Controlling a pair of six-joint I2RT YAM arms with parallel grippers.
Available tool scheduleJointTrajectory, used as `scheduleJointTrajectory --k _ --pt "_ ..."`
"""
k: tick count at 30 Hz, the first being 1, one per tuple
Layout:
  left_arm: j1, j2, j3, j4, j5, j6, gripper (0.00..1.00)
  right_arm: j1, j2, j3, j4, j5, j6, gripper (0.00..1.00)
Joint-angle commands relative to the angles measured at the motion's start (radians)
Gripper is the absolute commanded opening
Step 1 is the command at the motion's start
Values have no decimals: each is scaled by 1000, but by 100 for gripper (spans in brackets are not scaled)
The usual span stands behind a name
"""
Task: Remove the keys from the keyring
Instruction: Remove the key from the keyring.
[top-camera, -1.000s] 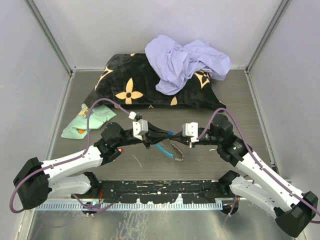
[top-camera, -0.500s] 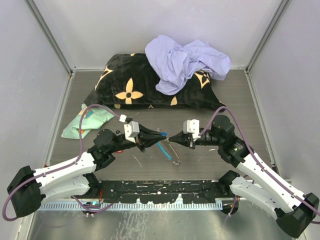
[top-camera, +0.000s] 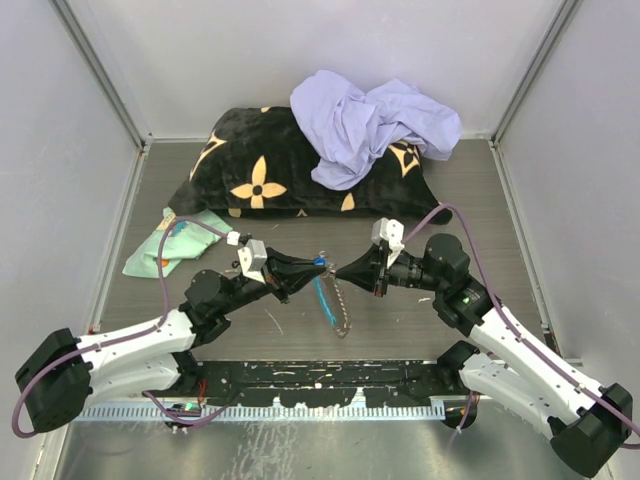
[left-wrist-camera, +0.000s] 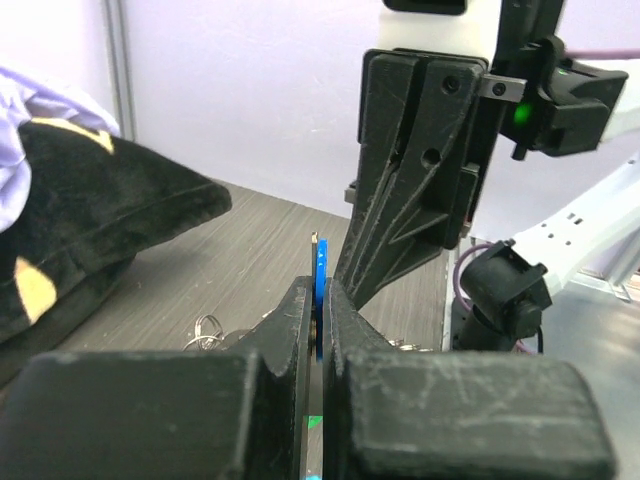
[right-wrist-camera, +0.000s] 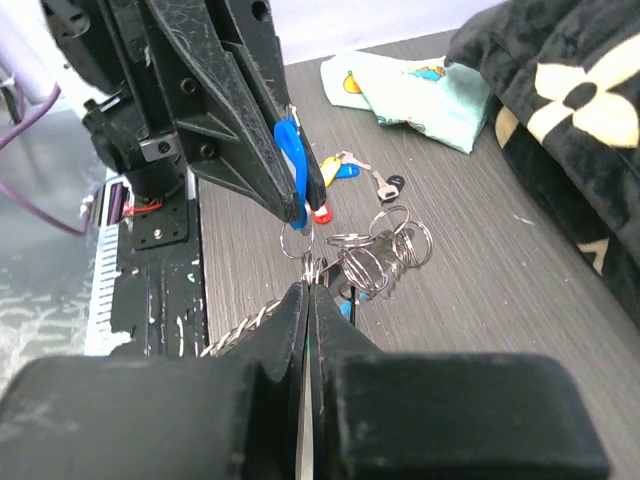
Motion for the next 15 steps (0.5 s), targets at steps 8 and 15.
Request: scheduleJointTrajectory --k 8,15 --pt "26 20 23 163 -216 -79 0 -8 -39 -113 350 240 215 1" --pt "58 59 126 94 -188 -128 0 23 -116 -202 441 464 324 1"
